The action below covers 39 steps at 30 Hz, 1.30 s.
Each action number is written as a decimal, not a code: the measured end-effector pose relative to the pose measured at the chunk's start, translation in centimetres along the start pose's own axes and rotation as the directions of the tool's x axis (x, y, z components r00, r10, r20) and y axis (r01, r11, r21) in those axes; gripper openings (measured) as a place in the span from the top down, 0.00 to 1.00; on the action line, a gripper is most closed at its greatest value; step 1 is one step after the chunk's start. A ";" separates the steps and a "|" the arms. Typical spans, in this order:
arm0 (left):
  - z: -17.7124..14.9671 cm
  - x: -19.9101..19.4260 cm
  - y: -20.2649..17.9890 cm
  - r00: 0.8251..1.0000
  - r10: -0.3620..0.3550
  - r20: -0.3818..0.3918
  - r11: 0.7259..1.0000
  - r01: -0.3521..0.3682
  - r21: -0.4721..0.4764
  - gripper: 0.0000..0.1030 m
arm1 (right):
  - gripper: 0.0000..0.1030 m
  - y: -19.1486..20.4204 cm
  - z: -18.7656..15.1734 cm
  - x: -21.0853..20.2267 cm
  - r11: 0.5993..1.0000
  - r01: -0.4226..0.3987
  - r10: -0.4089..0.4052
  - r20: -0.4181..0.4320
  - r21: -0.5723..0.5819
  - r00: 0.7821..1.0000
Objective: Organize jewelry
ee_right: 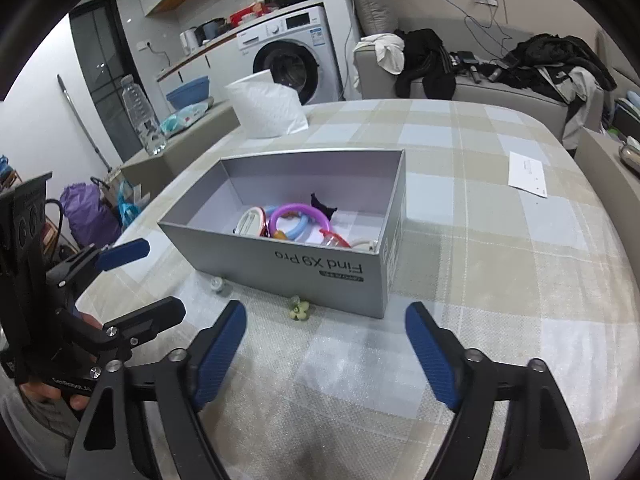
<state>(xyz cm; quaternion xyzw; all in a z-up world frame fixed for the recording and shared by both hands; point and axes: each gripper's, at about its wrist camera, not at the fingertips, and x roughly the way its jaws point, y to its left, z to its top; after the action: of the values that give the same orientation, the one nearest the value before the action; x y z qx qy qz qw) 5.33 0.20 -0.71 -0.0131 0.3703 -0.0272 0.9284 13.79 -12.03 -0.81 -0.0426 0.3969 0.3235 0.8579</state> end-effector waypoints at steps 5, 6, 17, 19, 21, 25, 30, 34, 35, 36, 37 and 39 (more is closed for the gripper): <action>-0.2 0.4 -0.1 0.999 -0.022 -0.040 1.000 0.022 0.008 0.16 | 0.51 0.4 -0.3 0.9 1.000 -0.008 0.007 -0.039 -0.019 0.999; -0.3 0.6 -0.2 0.998 -0.020 -0.053 1.000 0.021 0.015 0.21 | 0.53 0.6 -0.4 1.1 1.000 -0.005 0.003 -0.044 -0.028 0.999; -0.5 1.1 -1.1 0.993 -0.070 -0.099 0.995 0.077 0.062 0.49 | 0.74 2.5 -0.5 2.6 0.993 0.044 -0.054 -0.089 -0.109 0.995; -0.4 1.3 -1.0 0.991 -0.079 -0.110 0.995 0.086 0.059 0.50 | 0.74 3.0 -0.4 2.8 0.989 0.069 -0.081 -0.091 -0.131 0.993; -0.4 1.5 -1.0 0.989 -0.085 -0.122 0.994 0.092 0.055 0.53 | 0.74 3.5 -0.4 3.0 0.984 0.090 -0.105 -0.090 -0.154 0.990; -0.3 1.9 -0.9 0.986 -0.095 -0.138 0.994 0.102 0.043 0.56 | 0.74 4.1 -0.2 3.4 0.979 0.108 -0.125 -0.090 -0.173 0.988; 0.0 2.4 -0.7 0.982 -0.119 -0.147 0.992 0.124 0.026 0.56 | 0.79 4.7 -0.1 3.7 0.974 0.120 -0.139 -0.088 -0.194 0.986; 0.2 2.6 -0.8 0.981 -0.123 -0.148 0.991 0.129 0.026 0.56 | 0.87 5.2 -0.2 3.7 0.968 0.120 -0.141 -0.086 -0.220 0.986; 0.3 2.7 -0.8 0.981 -0.122 -0.149 0.991 0.128 0.028 0.56 | 0.91 5.2 -0.2 3.7 0.968 0.116 -0.138 -0.085 -0.223 0.987; 0.3 2.7 -0.9 0.982 -0.119 -0.149 0.992 0.125 0.031 0.59 | 0.91 5.3 -0.3 3.7 0.967 0.112 -0.135 -0.084 -0.229 0.987; 0.4 2.7 -1.0 0.982 -0.114 -0.148 0.992 0.120 0.035 0.63 | 0.92 5.3 -0.3 3.7 0.966 0.111 -0.133 -0.083 -0.234 0.988; 0.4 2.8 -1.0 0.983 -0.112 -0.148 0.992 0.119 0.038 0.67 | 1.00 5.1 -0.3 3.6 0.969 0.099 -0.122 -0.089 -0.228 0.989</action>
<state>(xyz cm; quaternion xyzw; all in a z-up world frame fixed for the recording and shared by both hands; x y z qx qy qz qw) 7.59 -0.98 -2.29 -0.0107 0.4348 -0.0906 0.8959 12.29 -6.20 -2.66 -0.1772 0.3982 0.3153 0.8430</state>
